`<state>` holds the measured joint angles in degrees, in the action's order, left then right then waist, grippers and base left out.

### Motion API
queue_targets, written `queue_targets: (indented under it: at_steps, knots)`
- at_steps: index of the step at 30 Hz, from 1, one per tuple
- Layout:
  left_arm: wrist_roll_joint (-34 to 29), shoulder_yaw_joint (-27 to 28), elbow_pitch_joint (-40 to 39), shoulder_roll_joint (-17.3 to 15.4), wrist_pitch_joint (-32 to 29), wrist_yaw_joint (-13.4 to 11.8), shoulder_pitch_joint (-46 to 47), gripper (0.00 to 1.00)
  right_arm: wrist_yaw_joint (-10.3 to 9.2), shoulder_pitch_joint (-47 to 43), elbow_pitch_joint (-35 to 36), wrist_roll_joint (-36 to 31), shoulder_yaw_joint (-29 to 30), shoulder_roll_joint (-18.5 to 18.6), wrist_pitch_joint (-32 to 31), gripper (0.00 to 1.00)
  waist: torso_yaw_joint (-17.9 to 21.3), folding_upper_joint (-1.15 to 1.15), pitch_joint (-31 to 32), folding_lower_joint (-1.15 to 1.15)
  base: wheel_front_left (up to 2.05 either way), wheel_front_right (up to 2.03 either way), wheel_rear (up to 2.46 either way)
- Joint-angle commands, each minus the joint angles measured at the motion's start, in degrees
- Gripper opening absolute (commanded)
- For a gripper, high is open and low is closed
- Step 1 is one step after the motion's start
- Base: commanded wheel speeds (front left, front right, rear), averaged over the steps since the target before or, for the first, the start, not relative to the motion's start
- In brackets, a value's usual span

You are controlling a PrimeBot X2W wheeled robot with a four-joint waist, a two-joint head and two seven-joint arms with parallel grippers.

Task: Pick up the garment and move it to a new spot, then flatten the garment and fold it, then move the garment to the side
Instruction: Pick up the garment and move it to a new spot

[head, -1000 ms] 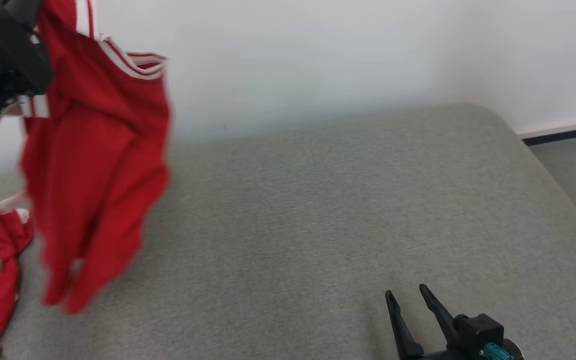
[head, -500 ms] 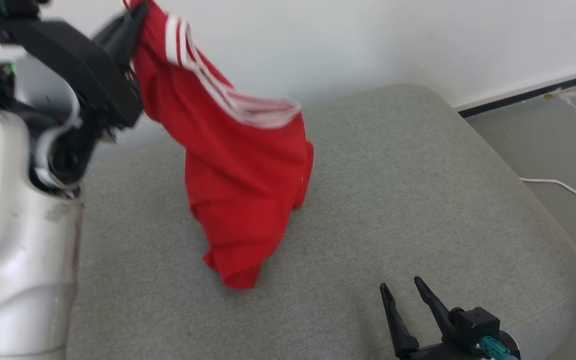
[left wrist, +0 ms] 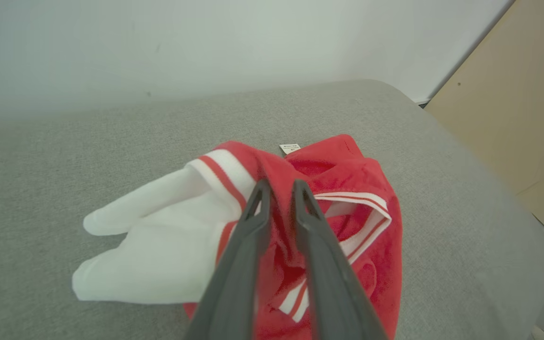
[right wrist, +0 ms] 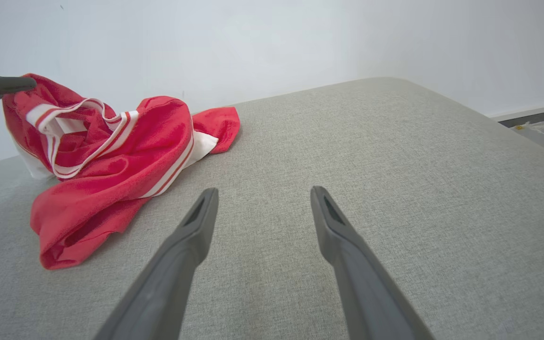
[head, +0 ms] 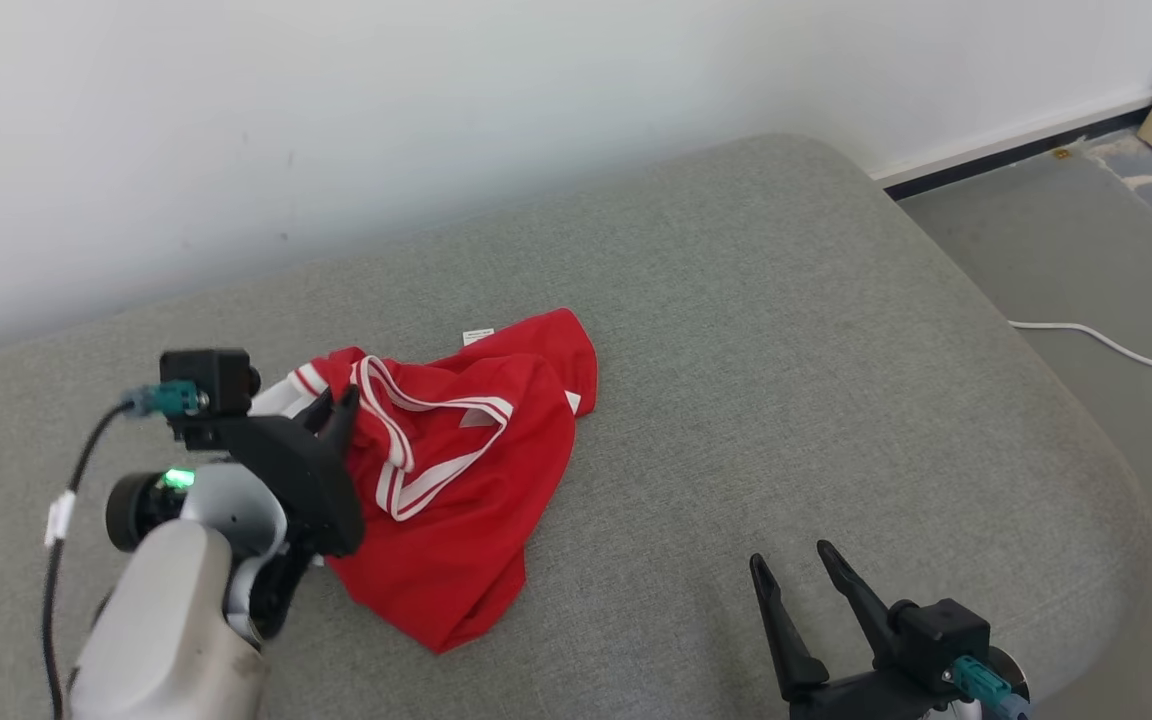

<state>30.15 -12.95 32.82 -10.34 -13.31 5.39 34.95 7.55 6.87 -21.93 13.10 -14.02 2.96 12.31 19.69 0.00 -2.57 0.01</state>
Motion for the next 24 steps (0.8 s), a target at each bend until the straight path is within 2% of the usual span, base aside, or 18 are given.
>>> queue_targets:
  at_steps: [1,4,9,10,13,18,24]
  knots:
    - [-0.9,-0.2,1.3,0.8,2.7,-0.3,-1.4,1.00,-0.12,0.4,0.0,-0.3,0.4,0.0,-0.2,1.00,-0.5,0.00,0.2,-0.01,0.00,0.00,0.00]
    - [-1.3,-0.2,2.5,1.5,6.1,-0.7,-2.4,1.00,-0.12,0.5,0.3,-0.6,1.0,0.4,-0.4,1.00,-1.3,0.00,0.4,-0.01,0.00,0.00,0.00]
    - [-2.2,0.1,2.5,2.2,17.4,-0.1,-5.3,1.00,-0.12,0.4,0.9,-1.4,2.5,1.1,-0.8,1.00,-3.9,0.00,1.7,-0.01,0.00,0.00,0.00]
    - [-2.9,0.2,1.8,2.1,21.9,-0.3,-6.8,1.00,-0.12,-0.3,1.3,-1.6,3.5,1.2,-0.9,1.00,-5.4,0.00,2.5,-0.01,0.00,0.00,0.00]
    - [-3.4,1.2,-0.1,1.9,26.6,-0.9,-9.9,1.00,-0.12,-0.9,2.1,-2.1,4.8,1.5,-1.1,1.00,-7.7,0.00,3.7,-0.01,0.00,0.00,0.00]
    - [-6.7,2.5,-6.7,0.6,28.5,-1.8,-16.5,1.00,-0.12,-1.3,3.1,-2.5,5.8,2.3,-2.0,1.00,-11.1,0.00,5.6,-0.01,0.00,0.00,0.00]
    - [-10.0,7.4,-16.9,0.0,28.5,-3.6,-26.6,1.00,-0.12,-2.6,3.7,-2.2,6.4,3.2,-2.5,1.00,-13.7,0.00,7.4,-0.01,0.00,0.00,0.00]
